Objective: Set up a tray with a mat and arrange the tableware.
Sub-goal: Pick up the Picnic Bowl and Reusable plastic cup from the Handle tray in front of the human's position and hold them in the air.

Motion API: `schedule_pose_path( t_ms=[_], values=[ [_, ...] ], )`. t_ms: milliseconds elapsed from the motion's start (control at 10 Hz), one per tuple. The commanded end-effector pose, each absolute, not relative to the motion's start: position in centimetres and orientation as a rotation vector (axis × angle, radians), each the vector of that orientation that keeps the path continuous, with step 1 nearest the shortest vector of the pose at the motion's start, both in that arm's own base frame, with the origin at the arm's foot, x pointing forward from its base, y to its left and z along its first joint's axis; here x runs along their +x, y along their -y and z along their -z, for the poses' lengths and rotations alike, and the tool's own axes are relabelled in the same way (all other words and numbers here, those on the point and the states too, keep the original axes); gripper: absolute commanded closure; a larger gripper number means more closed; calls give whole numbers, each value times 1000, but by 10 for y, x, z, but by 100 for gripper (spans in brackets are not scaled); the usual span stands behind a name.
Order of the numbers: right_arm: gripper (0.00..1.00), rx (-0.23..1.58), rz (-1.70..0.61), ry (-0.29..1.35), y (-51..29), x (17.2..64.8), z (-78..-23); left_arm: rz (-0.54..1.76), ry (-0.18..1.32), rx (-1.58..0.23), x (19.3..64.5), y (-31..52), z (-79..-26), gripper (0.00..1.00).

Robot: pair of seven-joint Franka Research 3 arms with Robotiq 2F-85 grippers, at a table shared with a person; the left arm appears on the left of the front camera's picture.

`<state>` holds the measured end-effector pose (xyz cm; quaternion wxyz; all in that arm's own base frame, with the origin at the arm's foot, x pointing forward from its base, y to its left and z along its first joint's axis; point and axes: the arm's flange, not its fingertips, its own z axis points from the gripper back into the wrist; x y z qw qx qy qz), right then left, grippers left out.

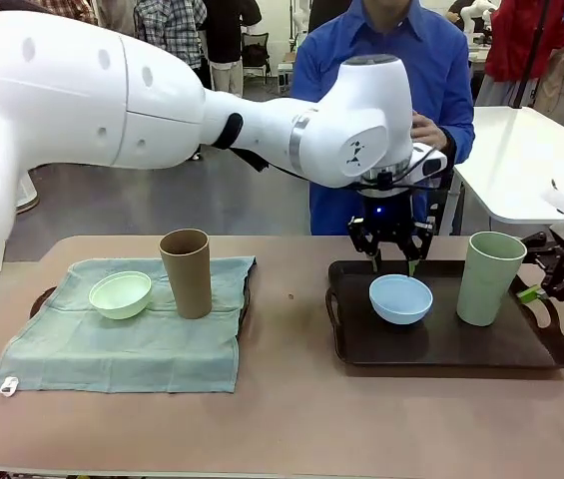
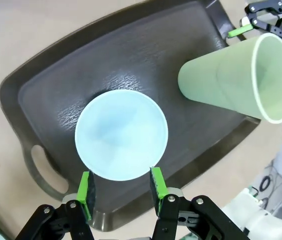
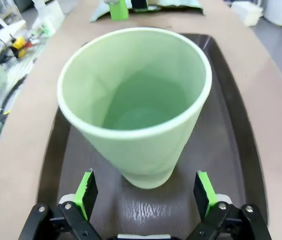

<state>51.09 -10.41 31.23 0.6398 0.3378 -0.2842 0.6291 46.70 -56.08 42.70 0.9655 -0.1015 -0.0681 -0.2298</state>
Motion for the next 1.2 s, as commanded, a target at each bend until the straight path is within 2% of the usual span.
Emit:
schedule_pose_path(
  t_ms=[0,400,800,1100],
  values=[
    [0,730,-1474,683,95,509,-310,516,128,-135,470,568,-429,41],
    [0,776,-1477,688,78,516,-301,558,91,-53,476,562,-412,41],
    [0,782,-1494,684,66,518,-300,487,76,-74,495,556,-384,41],
    [0,787,-1495,682,62,520,-296,380,90,-68,506,555,-371,24]
  ],
)
